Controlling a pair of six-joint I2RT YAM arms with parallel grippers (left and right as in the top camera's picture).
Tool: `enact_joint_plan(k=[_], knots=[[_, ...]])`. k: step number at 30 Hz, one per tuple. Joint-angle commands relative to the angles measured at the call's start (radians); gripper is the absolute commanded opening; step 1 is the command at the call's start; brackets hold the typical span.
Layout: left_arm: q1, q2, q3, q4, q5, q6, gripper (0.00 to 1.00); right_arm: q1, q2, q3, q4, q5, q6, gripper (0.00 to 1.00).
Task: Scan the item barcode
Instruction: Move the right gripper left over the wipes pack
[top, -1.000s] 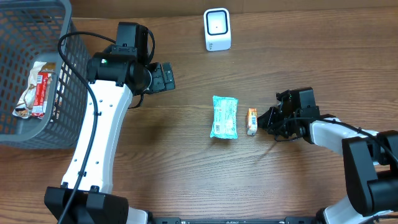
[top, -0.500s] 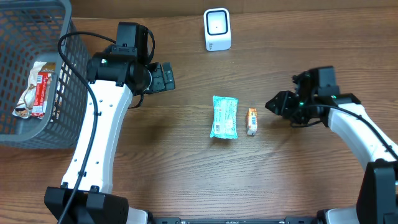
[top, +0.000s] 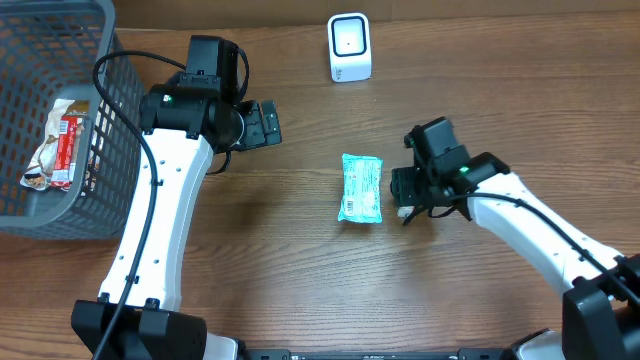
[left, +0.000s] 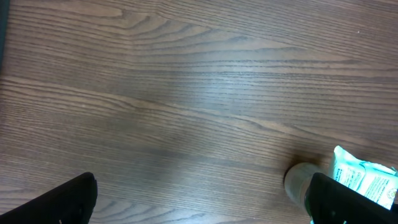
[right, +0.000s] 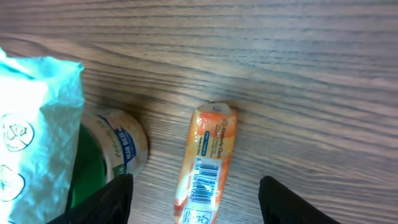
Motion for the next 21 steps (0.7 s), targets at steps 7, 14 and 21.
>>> enact_joint_plan(k=[7,14,21], knots=[[-0.002,-0.004,0.011,0.001,-0.013,-0.003,1.00,0.034,0.030,0.018,0.019,0.124,-0.003,0.66],[-0.002,-0.004,0.011,0.001,-0.013,-0.003,1.00,0.034,0.117,0.018,0.039,0.125,0.042,0.65],[-0.002,-0.004,0.011,0.001,-0.013,-0.003,1.00,0.034,0.176,0.013,0.043,0.092,0.049,0.53]])
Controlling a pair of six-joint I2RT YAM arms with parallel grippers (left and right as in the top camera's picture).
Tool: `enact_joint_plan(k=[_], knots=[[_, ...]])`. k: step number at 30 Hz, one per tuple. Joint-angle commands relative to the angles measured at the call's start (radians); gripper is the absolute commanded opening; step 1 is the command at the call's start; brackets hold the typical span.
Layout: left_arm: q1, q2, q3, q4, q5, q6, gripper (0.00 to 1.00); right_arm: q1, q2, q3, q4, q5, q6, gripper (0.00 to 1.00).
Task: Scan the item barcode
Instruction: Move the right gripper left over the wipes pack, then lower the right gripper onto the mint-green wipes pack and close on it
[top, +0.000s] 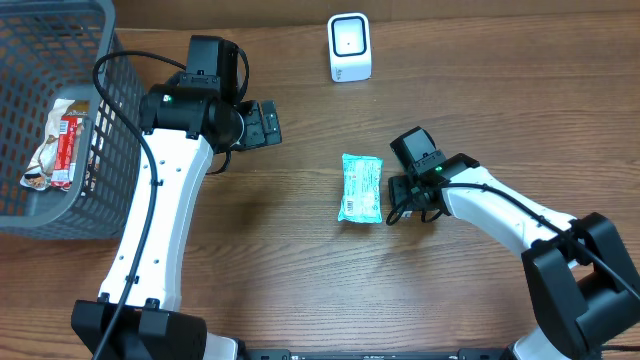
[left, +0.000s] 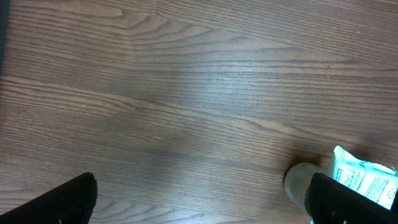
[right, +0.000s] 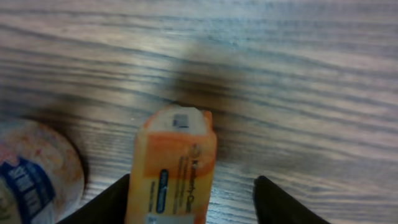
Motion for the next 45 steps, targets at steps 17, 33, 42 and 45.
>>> enact_joint_plan(k=[17,33,42,45], knots=[[-0.002,-0.004,0.011,0.001,-0.013,-0.003,1.00,0.003,0.014,0.013,0.079,0.044,-0.001,0.53],[-0.002,-0.004,0.011,0.001,-0.013,-0.003,1.00,0.003,0.014,0.013,0.141,0.088,-0.008,0.22],[-0.002,-0.004,0.011,0.001,-0.013,-0.003,1.00,0.003,0.014,0.012,0.104,0.083,-0.007,0.65],[-0.002,-0.004,0.011,0.001,-0.013,-0.003,1.00,0.003,0.014,0.009,0.072,0.066,-0.004,0.33]])
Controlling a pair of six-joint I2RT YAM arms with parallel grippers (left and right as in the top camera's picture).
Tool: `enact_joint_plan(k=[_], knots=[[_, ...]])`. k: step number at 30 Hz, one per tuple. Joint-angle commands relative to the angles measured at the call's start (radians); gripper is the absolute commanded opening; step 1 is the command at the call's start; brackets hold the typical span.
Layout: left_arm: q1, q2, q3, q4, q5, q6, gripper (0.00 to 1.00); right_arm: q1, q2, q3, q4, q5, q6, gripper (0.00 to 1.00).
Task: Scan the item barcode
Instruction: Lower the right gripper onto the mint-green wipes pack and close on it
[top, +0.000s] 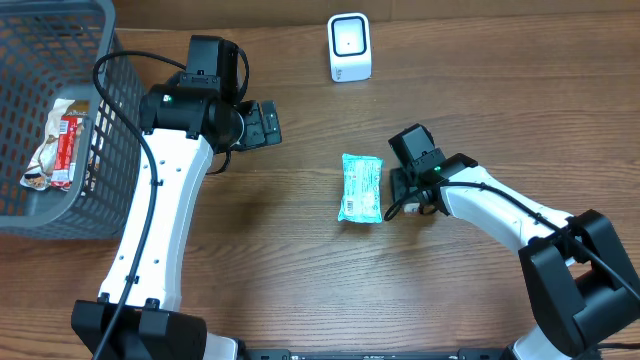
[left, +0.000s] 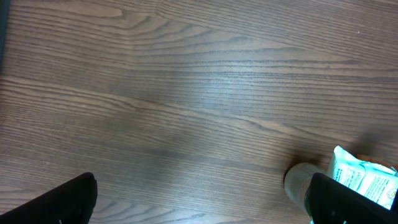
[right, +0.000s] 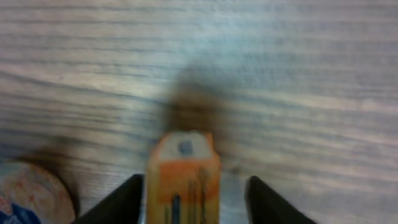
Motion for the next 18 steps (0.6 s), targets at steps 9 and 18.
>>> enact_joint_plan(k=[9,18], knots=[[-0.002,-0.004,0.011,0.000,-0.013,-0.003,1.00,0.003,0.003,0.005,-0.024,-0.010,-0.001,0.65],[-0.002,-0.004,0.011,0.000,-0.013,-0.003,1.00,0.003,0.003,0.004,-0.110,-0.054,-0.001,0.23]])
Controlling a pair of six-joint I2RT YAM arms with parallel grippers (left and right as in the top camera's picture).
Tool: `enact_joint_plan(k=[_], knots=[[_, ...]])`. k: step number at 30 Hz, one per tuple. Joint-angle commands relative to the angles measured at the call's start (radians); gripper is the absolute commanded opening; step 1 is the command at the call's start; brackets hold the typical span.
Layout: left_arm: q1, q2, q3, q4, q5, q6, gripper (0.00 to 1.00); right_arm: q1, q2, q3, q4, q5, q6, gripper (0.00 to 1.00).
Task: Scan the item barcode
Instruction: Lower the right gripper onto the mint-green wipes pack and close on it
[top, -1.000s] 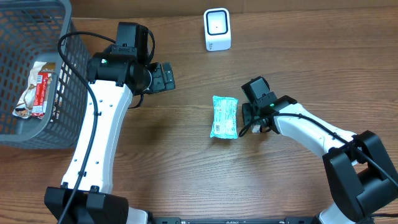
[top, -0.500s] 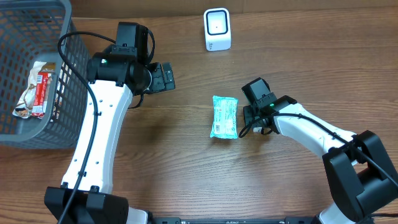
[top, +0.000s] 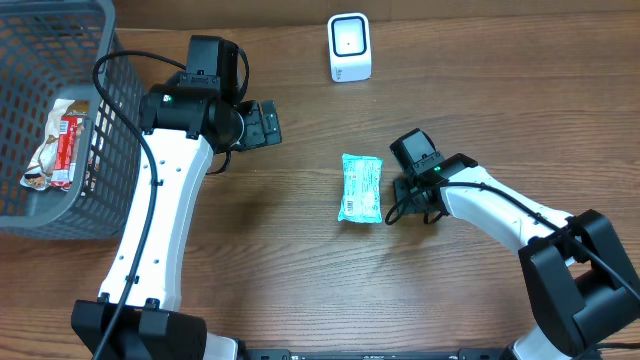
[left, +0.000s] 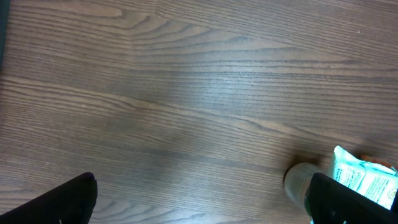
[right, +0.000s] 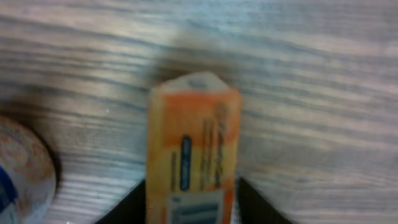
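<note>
An orange packet (right: 193, 155) with a white barcode label lies on the wooden table, and my right gripper (right: 191, 208) is shut on it, one finger pressed against each long side. In the overhead view my right gripper (top: 408, 205) sits just right of a teal packet (top: 361, 187) and hides the orange one. The white scanner (top: 349, 47) stands at the table's far edge. My left gripper (left: 202, 190) hangs open over bare wood with nothing between its fingers, and from overhead the left gripper (top: 262, 123) is left of the scanner.
A round lidded container (right: 25, 171) sits just left of the orange packet, under the teal packet's edge (left: 367, 180). A grey wire basket (top: 30, 215) at the far left holds a snack wrapper (top: 60, 140).
My right gripper's fingers stood a little apart from the orange packet's sides; now they press against it. The packet fills more of the right wrist view. The left arm is unmoved.
My right gripper first hung open to the right of the teal packet, with the orange packet below it. It then moved left and lower over the packet, then straddled it, and now it is shut on it. The left arm stayed still throughout.
</note>
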Motion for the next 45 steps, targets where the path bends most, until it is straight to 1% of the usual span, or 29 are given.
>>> enact_joint_plan(k=[1,2,4,5,7,14,17,20,22,24,26,30,39,40,43,45], knots=[[-0.002,-0.004,0.011,0.001,-0.013,-0.003,1.00,0.002,0.002,0.004,0.001,-0.005,-0.002,0.20],[-0.002,-0.004,0.011,0.001,-0.013,-0.003,1.00,0.002,0.002,0.004,0.002,0.005,-0.002,0.21],[-0.002,-0.004,0.011,0.001,-0.013,-0.003,1.00,0.002,0.002,0.004,0.003,0.020,-0.002,0.54],[-0.002,-0.004,0.011,0.001,-0.013,-0.003,1.00,0.002,0.002,0.004,0.004,0.026,-0.002,0.66],[-0.002,-0.004,0.011,0.001,-0.013,-0.003,1.00,0.002,0.002,0.004,0.013,0.033,-0.002,0.68],[-0.002,-0.004,0.011,0.001,-0.013,-0.003,1.00,0.002,0.002,0.004,0.100,0.075,-0.006,0.68],[-0.002,-0.004,0.011,0.001,-0.013,-0.003,1.00,0.002,0.002,0.004,0.111,0.098,-0.006,0.65],[-0.002,-0.004,0.011,0.001,-0.013,-0.003,1.00,0.002,0.002,0.003,0.108,0.098,-0.006,0.56],[-0.002,-0.004,0.011,0.001,-0.013,-0.003,1.00,0.002,0.002,0.002,0.102,0.098,-0.006,0.45],[-0.002,-0.004,0.011,0.001,-0.013,-0.003,1.00,0.002,0.002,0.002,0.082,0.132,-0.006,0.39],[-0.002,-0.004,0.011,0.001,-0.013,-0.003,1.00,0.002,0.002,0.002,0.068,0.165,-0.006,0.37],[-0.002,-0.004,0.011,0.001,-0.013,-0.003,1.00,0.002,0.002,0.002,0.042,0.200,-0.005,0.37],[-0.002,-0.004,0.011,0.001,-0.013,-0.003,1.00,-0.023,0.001,0.003,0.016,0.208,-0.005,0.38],[-0.002,-0.004,0.011,0.001,-0.013,-0.003,1.00,-0.028,0.000,0.003,0.016,0.201,-0.006,0.40],[-0.002,-0.004,0.011,0.001,-0.013,-0.003,1.00,-0.036,0.000,0.010,0.017,0.179,-0.006,0.52],[-0.002,-0.004,0.011,0.001,-0.013,-0.003,1.00,-0.037,-0.002,0.019,0.015,0.179,-0.006,0.58]])
